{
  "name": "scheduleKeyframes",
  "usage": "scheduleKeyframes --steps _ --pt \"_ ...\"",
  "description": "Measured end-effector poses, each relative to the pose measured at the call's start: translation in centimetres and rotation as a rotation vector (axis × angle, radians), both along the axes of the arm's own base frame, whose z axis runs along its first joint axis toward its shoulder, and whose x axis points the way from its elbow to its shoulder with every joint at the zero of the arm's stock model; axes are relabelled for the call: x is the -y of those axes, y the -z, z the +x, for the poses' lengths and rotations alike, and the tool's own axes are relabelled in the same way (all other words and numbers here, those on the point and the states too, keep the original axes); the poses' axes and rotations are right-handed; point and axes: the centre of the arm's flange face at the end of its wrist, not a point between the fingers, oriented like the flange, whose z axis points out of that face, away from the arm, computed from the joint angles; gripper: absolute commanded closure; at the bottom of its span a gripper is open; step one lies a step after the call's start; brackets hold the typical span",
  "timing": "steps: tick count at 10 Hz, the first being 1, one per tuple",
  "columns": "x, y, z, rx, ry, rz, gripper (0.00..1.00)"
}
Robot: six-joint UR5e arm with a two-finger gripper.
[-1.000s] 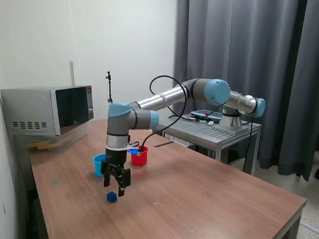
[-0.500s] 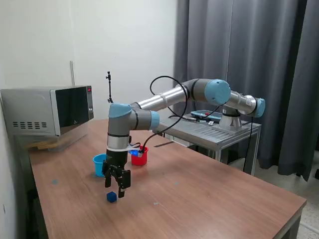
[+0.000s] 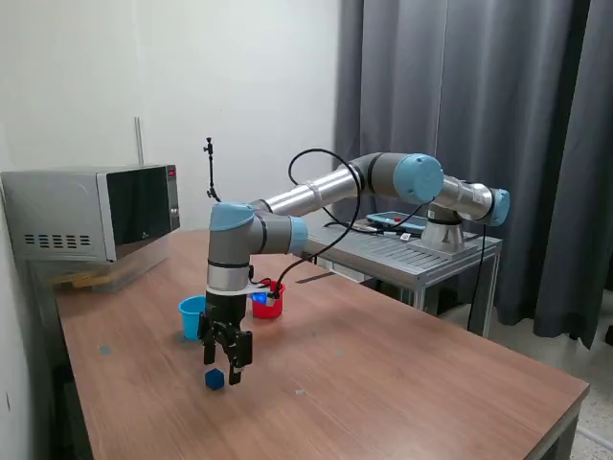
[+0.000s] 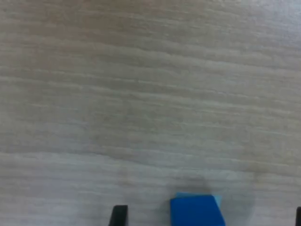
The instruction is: Place red objects in the red bin, and blue objects in the blue bin.
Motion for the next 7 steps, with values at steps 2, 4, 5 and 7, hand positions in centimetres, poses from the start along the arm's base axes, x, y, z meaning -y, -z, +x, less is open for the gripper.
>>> scheduleKeyframes --steps 2,4,5,7 --pt "0.01 0.05 -0.04 -0.005 -0.006 0.0 0.0" --pt "0.0 0.04 -0.07 -0.009 -0.011 0.002 0.0" --pt "-0.01 0.01 -0.09 -0.011 -0.012 0.003 0.0" --pt "-0.01 -0.01 -0.1 -0.012 -0.013 0.004 0.0"
